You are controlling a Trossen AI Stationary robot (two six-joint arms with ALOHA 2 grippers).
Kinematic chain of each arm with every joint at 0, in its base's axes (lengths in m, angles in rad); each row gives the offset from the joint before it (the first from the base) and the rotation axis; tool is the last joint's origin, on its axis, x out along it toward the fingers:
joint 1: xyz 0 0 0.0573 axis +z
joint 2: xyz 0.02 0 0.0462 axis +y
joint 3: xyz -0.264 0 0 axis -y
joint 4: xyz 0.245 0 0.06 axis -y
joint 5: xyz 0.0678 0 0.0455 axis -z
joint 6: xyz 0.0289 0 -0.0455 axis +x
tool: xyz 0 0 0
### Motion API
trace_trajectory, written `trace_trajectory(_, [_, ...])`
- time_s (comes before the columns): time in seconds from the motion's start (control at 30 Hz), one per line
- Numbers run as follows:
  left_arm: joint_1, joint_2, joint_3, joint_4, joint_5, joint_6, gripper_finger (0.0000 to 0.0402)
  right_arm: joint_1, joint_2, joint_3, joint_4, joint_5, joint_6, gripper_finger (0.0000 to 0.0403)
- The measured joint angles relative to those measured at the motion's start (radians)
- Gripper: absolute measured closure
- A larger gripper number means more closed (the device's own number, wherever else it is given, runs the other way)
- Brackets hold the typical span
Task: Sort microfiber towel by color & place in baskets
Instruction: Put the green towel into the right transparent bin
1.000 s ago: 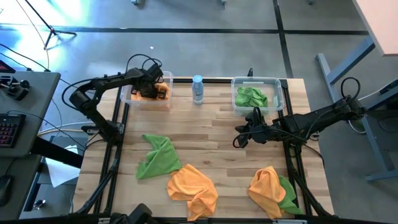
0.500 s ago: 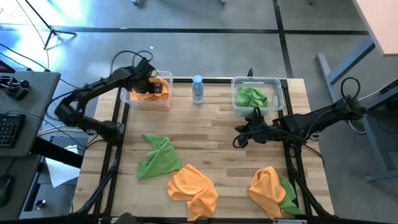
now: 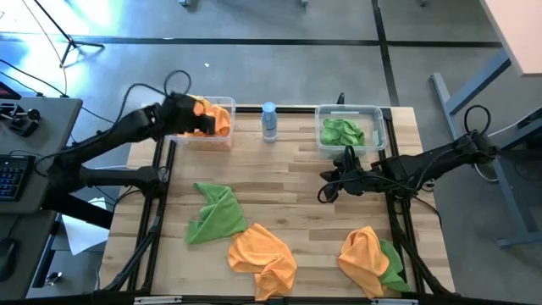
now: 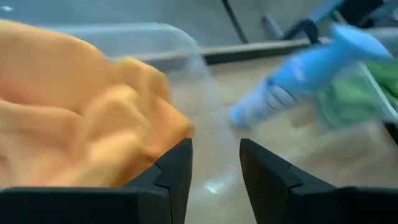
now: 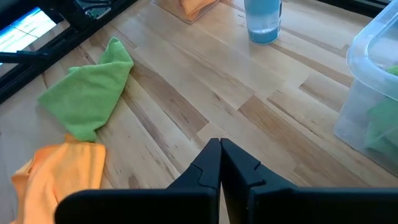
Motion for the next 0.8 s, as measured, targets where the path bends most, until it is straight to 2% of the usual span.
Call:
trace_trajectory(0.13, [-0.222,0.044,0.000,0.000,-0.093,-0.110,0.0302,0.000,0.000,0.000,0.000,0.000,0.000,0.0402])
trace_trajectory(0.3, [-0.473,0.112,0.000,0.017,-0.181,-0.218,0.0377,0.000,0.000,0.000,-0.004,0.000,0.000,0.0402])
trace_trajectory(0.37, [-0.555,0.139,0.000,0.026,-0.205,-0.263,0.0395,0.000,0.000,0.000,-0.004,0.000,-0.002,0.0402])
trace_trajectory(0.57, [-0.774,0.223,0.000,0.037,-0.278,-0.426,0.0400,0.000,0.000,0.000,-0.006,-0.007,0.012,0.0402])
trace_trajectory(0.8, [-0.968,0.352,0.000,0.038,-0.309,-0.577,0.0401,0.012,0.000,0.000,-0.030,-0.135,0.033,0.0403])
